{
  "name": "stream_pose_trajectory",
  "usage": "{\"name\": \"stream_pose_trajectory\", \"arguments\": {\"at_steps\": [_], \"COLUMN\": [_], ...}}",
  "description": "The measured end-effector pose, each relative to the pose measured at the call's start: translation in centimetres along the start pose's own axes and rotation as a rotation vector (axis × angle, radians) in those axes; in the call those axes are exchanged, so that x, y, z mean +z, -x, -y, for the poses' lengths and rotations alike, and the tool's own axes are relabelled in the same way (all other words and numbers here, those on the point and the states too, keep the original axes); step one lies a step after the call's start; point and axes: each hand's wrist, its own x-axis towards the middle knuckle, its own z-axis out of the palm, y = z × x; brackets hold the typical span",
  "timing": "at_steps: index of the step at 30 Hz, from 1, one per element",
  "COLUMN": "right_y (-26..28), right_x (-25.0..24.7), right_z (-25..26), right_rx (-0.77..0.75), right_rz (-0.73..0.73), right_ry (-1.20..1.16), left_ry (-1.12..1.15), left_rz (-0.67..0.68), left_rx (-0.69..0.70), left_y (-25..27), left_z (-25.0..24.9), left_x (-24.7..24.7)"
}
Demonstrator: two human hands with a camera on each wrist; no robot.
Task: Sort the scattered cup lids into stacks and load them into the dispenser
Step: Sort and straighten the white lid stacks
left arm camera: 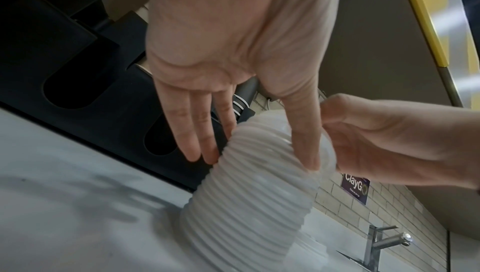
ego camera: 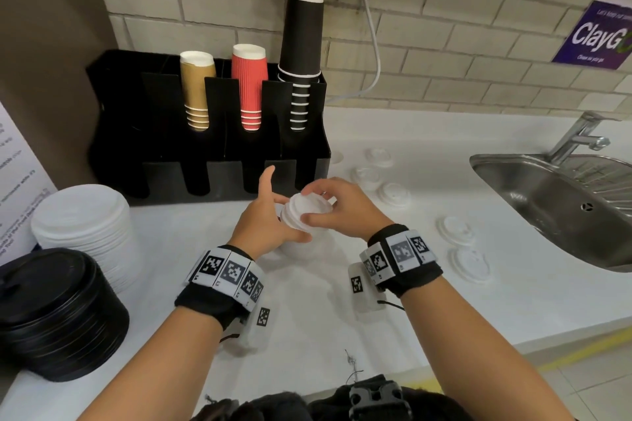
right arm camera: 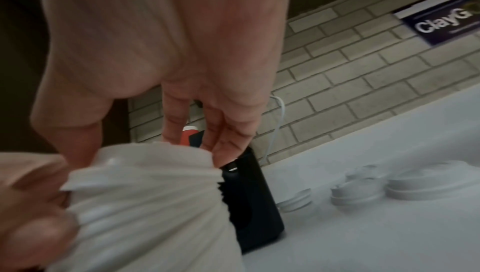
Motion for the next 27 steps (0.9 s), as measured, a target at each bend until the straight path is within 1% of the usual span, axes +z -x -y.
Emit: {"name": "stream_pose_trajectory", "arguments": {"at_steps": [4, 11, 17, 22, 24, 26, 27], "right_y": [-0.5, -0.9, -1.6, -1.0, -0.4, 0.7, 1.3], "right_x": [0.4, 0.5, 0.4, 0.6, 0.2, -1.1, -2.1], "right_z": [0.9, 1.5, 1.9, 1.1, 0.7, -0.3, -1.2], "right_rx": [-0.038, -0.059, -0.064, 0.000, 0.031, 0.157, 0.251], "right_rz": [0.019, 0.063, 0.116, 0.061, 0.070, 0.047, 0.015], "right_ry": [0.108, 0.238, 0.271, 0.169, 0.029, -0.158, -0.189], "left_ry": [0.002, -0.034, -0.046, -0.058, -0.051, -0.078, -0.094], "left_rz": [-0.003, 0.002, 0.013, 0.006, 0.014, 0.011, 0.013], "left_rx": [-0.023, -0.035, -0.027, 0.054, 0.066, 0.057, 0.042], "left_y": [0.1, -0.1, 0.2, 0.4, 0.4, 0.1, 0.0], "left_z": [-0.1, -0.1, -0.2, -0.2, -0.1, -0.2, -0.2], "left_x": [0.0, 0.1, 0.0, 0.0, 0.0, -0.1, -0.2]}}
